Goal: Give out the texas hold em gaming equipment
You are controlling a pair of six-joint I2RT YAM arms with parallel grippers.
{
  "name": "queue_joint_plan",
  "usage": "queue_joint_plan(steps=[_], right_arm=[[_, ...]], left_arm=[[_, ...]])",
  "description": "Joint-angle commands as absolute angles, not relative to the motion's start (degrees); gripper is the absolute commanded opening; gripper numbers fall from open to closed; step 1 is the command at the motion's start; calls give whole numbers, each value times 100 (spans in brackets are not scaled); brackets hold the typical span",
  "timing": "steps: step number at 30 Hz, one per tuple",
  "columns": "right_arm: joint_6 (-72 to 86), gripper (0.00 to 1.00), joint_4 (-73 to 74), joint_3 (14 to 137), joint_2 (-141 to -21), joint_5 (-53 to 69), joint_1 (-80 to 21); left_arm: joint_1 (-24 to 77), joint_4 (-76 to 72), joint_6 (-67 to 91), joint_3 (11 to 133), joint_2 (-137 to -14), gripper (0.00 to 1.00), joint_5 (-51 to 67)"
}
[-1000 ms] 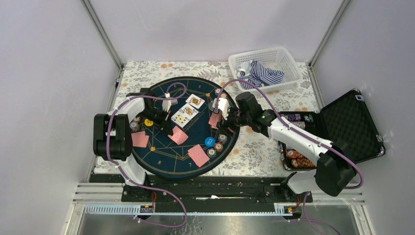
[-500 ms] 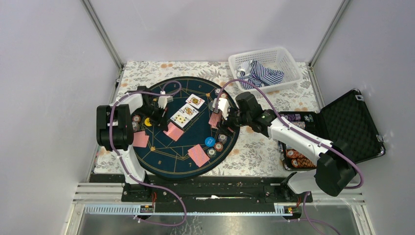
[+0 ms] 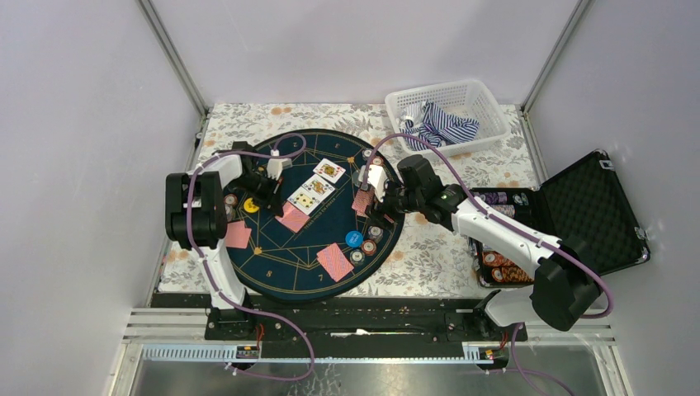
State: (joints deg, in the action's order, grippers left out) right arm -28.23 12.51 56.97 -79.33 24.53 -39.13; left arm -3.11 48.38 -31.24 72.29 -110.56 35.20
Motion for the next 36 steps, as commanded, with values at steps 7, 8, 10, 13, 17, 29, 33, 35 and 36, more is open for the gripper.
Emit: queue_joint_plan(steps=[7, 8, 10, 13, 17, 29, 33, 35, 36], right_arm=[[-2899, 0, 1029, 5801, -7804, 2488, -3982], [-2899, 0, 1024, 5794, -7803, 2493, -3981], [-2895, 0, 1024, 5792, -7804, 2503, -3983], [-2894, 0, 1027, 5807, -7818, 2516, -3982], [-2879, 0, 1028, 5818, -7813, 2524, -3985], [-2859, 0, 1031, 5853, -7789, 2560, -3982], [-2855, 0, 1022, 5854, -7787, 2558, -3983], [-2856, 0, 1030, 5861, -7781, 2566, -3983], [-2856, 0, 1028, 5862, -7786, 2567, -3982]], left_arm=[[-344, 4597, -3216, 7563, -11241, 21, 3016], [-345, 4597, -3227, 7560, -11235, 24, 2954], [-344, 4550, -3193, 7557, -11206, 30, 2794], [-345, 4510, -3218, 7540, -11103, 35, 2669], [-343, 4509, -3234, 7594, -10859, 38, 2435], [-334, 4311, -2022, 7969, -9403, 47, 3954], [103, 4221, -1026, 8038, -9123, 48, 5074], [538, 4067, -597, 8010, -9018, 48, 5371], [739, 3919, -371, 7931, -8954, 49, 5492]])
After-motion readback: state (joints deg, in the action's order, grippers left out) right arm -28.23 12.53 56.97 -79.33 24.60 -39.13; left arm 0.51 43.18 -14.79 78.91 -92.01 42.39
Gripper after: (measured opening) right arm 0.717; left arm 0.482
